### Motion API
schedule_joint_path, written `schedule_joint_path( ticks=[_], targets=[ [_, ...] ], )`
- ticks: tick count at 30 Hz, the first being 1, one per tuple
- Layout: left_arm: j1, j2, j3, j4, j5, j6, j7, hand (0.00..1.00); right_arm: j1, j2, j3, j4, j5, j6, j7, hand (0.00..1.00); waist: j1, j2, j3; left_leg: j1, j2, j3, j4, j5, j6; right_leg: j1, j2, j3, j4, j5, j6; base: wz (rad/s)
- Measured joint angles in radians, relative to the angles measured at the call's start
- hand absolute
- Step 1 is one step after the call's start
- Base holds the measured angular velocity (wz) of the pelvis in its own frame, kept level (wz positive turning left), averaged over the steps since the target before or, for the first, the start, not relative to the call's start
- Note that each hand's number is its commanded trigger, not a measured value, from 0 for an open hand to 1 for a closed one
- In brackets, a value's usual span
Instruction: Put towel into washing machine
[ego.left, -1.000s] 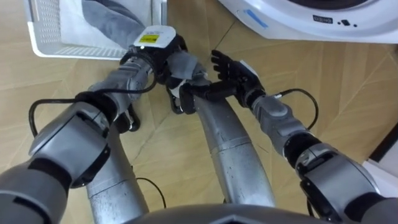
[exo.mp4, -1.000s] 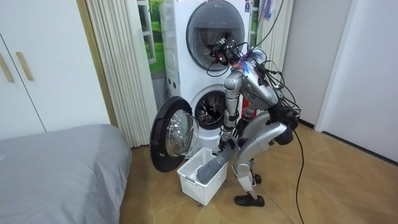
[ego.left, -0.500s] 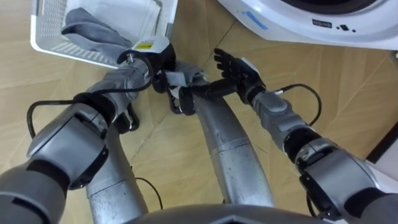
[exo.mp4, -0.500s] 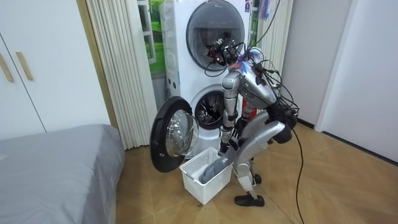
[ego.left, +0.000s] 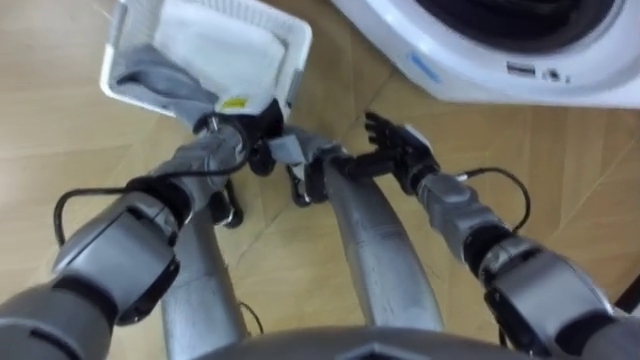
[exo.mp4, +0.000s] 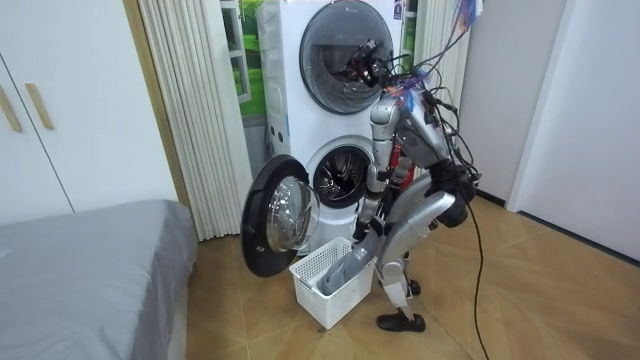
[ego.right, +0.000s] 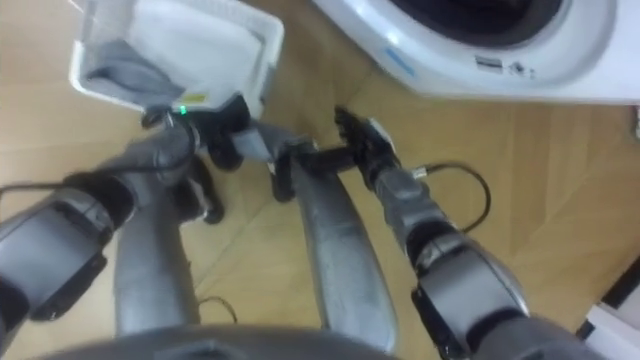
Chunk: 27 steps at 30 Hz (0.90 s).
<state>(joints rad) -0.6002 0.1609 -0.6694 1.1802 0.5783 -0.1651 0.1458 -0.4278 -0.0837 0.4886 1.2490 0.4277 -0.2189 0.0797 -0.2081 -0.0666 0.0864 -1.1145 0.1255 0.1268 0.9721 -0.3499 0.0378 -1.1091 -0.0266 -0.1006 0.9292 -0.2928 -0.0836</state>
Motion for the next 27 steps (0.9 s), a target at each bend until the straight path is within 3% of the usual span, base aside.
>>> schedule_joint_path(
  ticks=[2,4,7,12,16,22,27],
  targets=[
    [0.013,-0.015,0.003,-0.019,-0.011,-0.024,0.007,1.0,0.032,-0.014,0.0,-0.004,-0.005,0.001,-0.002,0.0,0.025,0.017,-0.0005,0.063,-0.017,0.003,-0.06,0.018,0.001,0.058,-0.01,0.002,-0.045,0.006,0.009,0.18],
    [0.039,-0.016,0.009,-0.044,-0.039,-0.039,0.019,1.0,0.053,-0.018,0.0,-0.003,-0.007,0.0,0.0,0.0,0.044,0.025,-0.0039,0.107,-0.019,0.007,-0.096,0.025,0.0,0.103,-0.01,0.002,-0.081,0.013,0.01,0.03],
    [0.085,-0.023,0.045,-0.084,-0.135,-0.058,0.025,1.0,0.077,-0.025,-0.003,0.004,-0.023,0.001,0.009,0.0,0.058,0.026,-0.0044,0.177,-0.036,0.009,-0.154,0.041,-0.002,0.167,-0.02,-0.001,-0.121,0.014,0.011,0.11],
    [0.129,-0.039,0.051,-0.14,-0.324,-0.075,-0.001,1.0,0.092,-0.04,-0.004,0.004,-0.028,0.0,0.01,0.0,0.081,0.032,-0.0089,0.227,-0.035,0.007,-0.19,0.048,-0.003,0.23,-0.024,-0.025,-0.166,0.014,0.012,0.12],
    [0.144,-0.064,0.077,-0.163,-0.536,-0.077,-0.104,1.0,0.09,-0.038,-0.039,-0.005,-0.078,0.002,0.034,0.0,0.097,0.031,-0.0093,0.244,-0.038,0.007,-0.192,0.051,-0.002,0.248,-0.029,-0.027,-0.166,0.013,0.014,0.04],
    [0.212,-0.066,0.077,-0.268,-0.867,-0.076,-0.265,1.0,0.094,-0.034,-0.041,-0.017,-0.127,0.009,0.042,0.0,0.109,0.028,-0.0113,0.253,-0.036,0.007,-0.189,0.053,-0.002,0.26,-0.027,-0.028,-0.165,0.013,0.013,0.0],
    [0.263,-0.066,0.074,-0.268,-1.095,-0.051,-0.397,1.0,0.105,-0.026,-0.043,-0.018,-0.149,0.046,0.056,0.0,0.106,0.011,-0.0269,0.269,-0.035,0.003,-0.191,0.054,-0.002,0.278,-0.028,-0.034,-0.167,0.014,0.013,0.03]
  ],
)
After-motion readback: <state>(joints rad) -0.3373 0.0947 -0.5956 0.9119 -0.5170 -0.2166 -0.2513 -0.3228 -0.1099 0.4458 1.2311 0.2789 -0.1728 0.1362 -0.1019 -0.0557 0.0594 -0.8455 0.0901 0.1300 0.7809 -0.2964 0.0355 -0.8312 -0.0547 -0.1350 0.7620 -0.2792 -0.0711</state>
